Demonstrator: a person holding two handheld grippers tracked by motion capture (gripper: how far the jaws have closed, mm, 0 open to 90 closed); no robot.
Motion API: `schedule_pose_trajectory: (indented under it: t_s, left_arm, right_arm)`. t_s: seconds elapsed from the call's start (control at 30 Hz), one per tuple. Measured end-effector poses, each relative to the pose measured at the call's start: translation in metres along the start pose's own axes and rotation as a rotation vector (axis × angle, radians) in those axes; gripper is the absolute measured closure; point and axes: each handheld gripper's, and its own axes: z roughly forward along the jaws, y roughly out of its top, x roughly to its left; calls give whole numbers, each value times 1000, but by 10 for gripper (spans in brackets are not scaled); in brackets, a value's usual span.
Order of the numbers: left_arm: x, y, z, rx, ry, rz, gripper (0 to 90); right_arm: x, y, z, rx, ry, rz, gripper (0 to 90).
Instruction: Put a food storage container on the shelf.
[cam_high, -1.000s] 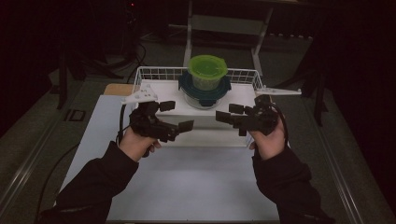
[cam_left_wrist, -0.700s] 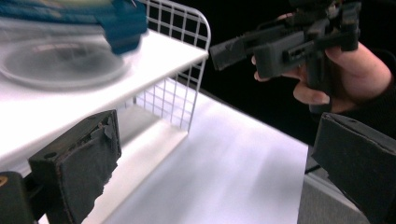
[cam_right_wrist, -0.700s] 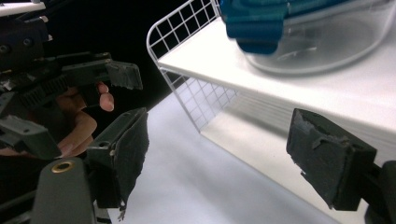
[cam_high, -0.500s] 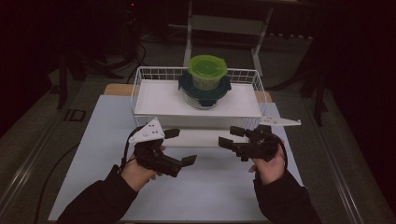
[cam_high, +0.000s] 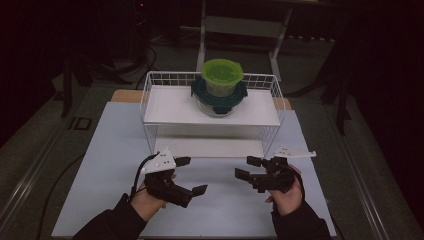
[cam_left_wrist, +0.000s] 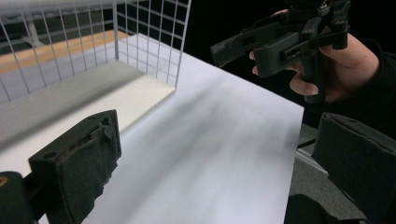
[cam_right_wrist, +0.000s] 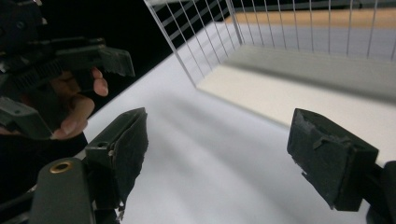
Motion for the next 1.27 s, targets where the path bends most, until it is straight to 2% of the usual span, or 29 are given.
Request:
schedule_pose_trajectory:
  t_s: [0.1, 0.23, 0.43, 0.63, 0.83, 1.27]
  left_arm:
    - [1, -7, 1, 9, 0, -4, 8]
    - [1, -22, 5, 23, 8, 12, 8]
    - [-1, -41, 10, 44, -6, 14, 8]
    - [-3, -60, 13, 64, -3, 33, 8]
    - [-1, -68, 14, 61, 0, 30, 8]
    - [4, -75, 14, 49, 6, 28, 8]
  right_arm:
    - [-3, -7, 1, 10, -5, 8, 198]
    - [-9, -23, 0, 13, -15, 20, 181]
    - [-14, -38, -1, 31, -45, 3, 178]
    - [-17, -55, -4, 53, -74, -2, 179]
    - [-23, -67, -8, 48, -99, 7, 179]
    - [-31, -70, -9, 48, -131, -12, 181]
